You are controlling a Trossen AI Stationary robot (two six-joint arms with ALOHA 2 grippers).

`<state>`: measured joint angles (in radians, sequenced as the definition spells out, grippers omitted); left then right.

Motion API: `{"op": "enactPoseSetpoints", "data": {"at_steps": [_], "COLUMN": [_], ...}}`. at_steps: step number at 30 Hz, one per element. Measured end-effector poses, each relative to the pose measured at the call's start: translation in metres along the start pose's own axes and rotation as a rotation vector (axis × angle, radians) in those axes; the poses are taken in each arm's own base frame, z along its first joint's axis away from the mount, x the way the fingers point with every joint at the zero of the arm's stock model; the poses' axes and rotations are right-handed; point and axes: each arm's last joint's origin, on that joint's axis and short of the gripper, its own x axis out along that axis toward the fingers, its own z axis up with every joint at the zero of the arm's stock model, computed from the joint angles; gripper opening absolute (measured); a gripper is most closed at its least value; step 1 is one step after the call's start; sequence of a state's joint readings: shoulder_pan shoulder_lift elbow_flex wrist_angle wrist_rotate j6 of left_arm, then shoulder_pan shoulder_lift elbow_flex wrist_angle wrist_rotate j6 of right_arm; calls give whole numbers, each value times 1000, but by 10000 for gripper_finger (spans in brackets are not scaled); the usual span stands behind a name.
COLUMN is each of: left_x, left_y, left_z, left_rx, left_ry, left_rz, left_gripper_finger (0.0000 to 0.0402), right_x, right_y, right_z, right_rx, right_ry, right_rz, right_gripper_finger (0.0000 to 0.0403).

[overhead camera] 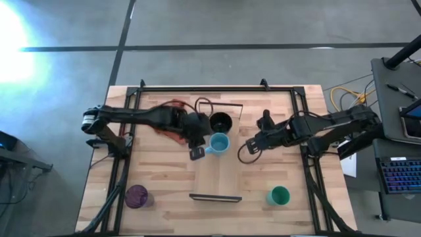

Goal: Stack small to large cups/mugs on shelf
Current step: Put the blue mug on the shelf

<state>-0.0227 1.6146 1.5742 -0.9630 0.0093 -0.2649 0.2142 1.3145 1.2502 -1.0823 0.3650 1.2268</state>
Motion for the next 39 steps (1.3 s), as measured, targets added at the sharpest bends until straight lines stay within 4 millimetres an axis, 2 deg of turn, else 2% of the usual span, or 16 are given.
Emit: {"op": "enactPoseSetpoints", "data": {"at_steps": [13, 21, 30, 39], "left_x": [17, 43, 63, 77], "left_y": [-31, -50, -48, -43], "left_z": [-12, -15, -16, -19], "left_rx": [-266, -376, -500, -526], "left_ry": [-8, 29, -19, 22], "left_rz": [-3, 2, 149, 222], "left_gripper_finger": [0, 0, 0, 0], "right_x": [3, 6, 6, 4], "right_y": [-18, -23, -23, -24], "right_z": [28, 37, 39, 39], "right_rx": [-151, -224, -264, -289], "right_ry": [28, 30, 21, 16], "right_rz": [3, 0, 9, 15], "right_gripper_finger": [17, 17, 18, 18]}}
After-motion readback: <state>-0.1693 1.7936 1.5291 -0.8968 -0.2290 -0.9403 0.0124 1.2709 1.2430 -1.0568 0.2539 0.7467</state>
